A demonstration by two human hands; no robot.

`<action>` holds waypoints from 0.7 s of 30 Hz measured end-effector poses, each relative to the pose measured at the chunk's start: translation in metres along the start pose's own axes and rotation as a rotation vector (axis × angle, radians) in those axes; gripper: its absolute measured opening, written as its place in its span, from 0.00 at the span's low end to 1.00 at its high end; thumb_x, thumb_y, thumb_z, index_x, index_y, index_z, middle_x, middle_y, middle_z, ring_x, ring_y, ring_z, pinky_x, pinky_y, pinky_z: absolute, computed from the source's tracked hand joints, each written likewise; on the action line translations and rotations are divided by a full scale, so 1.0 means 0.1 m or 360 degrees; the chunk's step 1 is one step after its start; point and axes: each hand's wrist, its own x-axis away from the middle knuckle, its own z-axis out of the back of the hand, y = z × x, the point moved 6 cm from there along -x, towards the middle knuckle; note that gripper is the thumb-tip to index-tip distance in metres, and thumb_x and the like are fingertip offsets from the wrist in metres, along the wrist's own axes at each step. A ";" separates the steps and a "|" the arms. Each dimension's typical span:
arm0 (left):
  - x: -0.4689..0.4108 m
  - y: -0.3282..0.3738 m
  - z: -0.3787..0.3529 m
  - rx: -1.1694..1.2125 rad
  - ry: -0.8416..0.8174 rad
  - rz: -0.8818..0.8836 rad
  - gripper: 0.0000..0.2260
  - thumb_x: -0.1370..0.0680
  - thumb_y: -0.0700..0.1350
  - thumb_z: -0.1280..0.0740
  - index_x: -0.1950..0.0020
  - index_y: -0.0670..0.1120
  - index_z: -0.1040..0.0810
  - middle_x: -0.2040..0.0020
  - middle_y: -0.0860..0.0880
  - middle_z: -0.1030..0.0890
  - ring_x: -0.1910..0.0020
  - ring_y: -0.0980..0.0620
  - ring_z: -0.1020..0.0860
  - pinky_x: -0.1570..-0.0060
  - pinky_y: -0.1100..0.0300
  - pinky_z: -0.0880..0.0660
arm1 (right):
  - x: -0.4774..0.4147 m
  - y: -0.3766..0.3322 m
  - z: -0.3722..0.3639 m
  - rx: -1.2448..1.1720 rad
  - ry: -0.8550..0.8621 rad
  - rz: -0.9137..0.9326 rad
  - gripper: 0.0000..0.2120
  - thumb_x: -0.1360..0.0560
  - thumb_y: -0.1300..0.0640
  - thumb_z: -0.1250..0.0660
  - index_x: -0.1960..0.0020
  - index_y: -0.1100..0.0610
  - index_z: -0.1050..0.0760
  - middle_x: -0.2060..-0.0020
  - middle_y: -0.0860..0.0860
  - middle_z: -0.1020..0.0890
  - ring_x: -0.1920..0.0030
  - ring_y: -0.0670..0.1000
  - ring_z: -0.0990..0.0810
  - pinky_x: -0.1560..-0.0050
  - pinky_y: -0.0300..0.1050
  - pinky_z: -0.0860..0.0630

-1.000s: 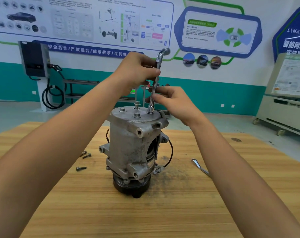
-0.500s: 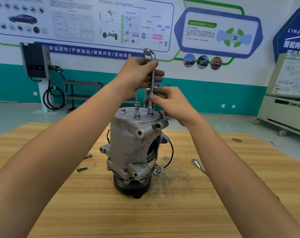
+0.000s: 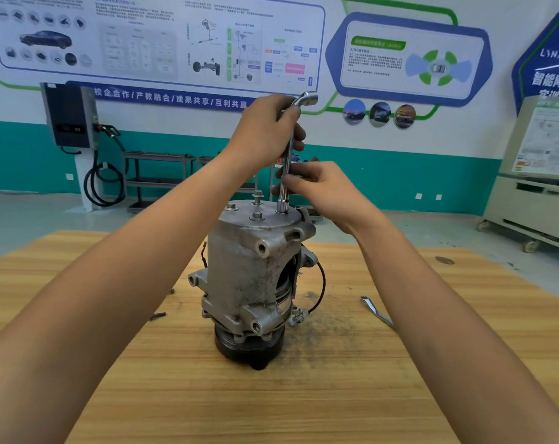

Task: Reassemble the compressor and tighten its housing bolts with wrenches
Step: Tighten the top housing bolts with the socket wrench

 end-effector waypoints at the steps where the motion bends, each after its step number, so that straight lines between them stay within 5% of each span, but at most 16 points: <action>1: -0.01 0.00 0.01 0.0044 -0.0037 0.0015 0.08 0.18 0.41 0.45 0.47 0.45 0.26 0.63 0.50 0.21 0.66 0.56 0.20 0.68 0.65 0.24 | 0.00 0.01 -0.01 -0.0060 0.0043 0.0005 0.07 0.21 0.59 0.38 0.45 0.53 0.24 0.52 0.48 0.18 0.46 0.45 0.21 0.50 0.33 0.30; 6: -0.05 -0.03 0.06 0.0111 -0.0135 0.0167 0.08 0.18 0.43 0.44 0.51 0.48 0.25 0.62 0.51 0.19 0.64 0.56 0.19 0.57 0.57 0.26 | -0.05 -0.01 -0.01 -0.0085 0.0172 0.0038 0.11 0.24 0.57 0.33 0.43 0.58 0.21 0.59 0.44 0.19 0.53 0.42 0.21 0.55 0.29 0.30; 12: -0.32 0.23 0.22 0.0188 0.0042 0.0005 0.06 0.19 0.42 0.42 0.50 0.46 0.25 0.64 0.51 0.20 0.67 0.56 0.20 0.64 0.62 0.24 | -0.29 -0.31 0.07 -0.0331 0.0251 0.0135 0.04 0.22 0.60 0.35 0.50 0.58 0.23 0.64 0.49 0.18 0.66 0.38 0.18 0.65 0.22 0.29; 16: -0.34 0.00 0.24 0.0138 0.0032 0.0092 0.06 0.19 0.42 0.41 0.49 0.47 0.25 0.63 0.50 0.20 0.65 0.53 0.20 0.57 0.56 0.23 | -0.45 -0.21 -0.05 -0.0064 0.0170 0.0050 0.09 0.22 0.57 0.36 0.44 0.60 0.23 0.59 0.49 0.19 0.52 0.47 0.19 0.44 0.39 0.26; 21: -0.32 -0.25 0.26 0.0272 0.0079 0.0204 0.06 0.19 0.41 0.41 0.47 0.44 0.25 0.62 0.48 0.21 0.67 0.54 0.21 0.63 0.62 0.22 | -0.47 -0.07 -0.16 0.0020 0.0107 0.0028 0.12 0.22 0.55 0.37 0.43 0.60 0.22 0.61 0.46 0.18 0.52 0.47 0.19 0.43 0.43 0.27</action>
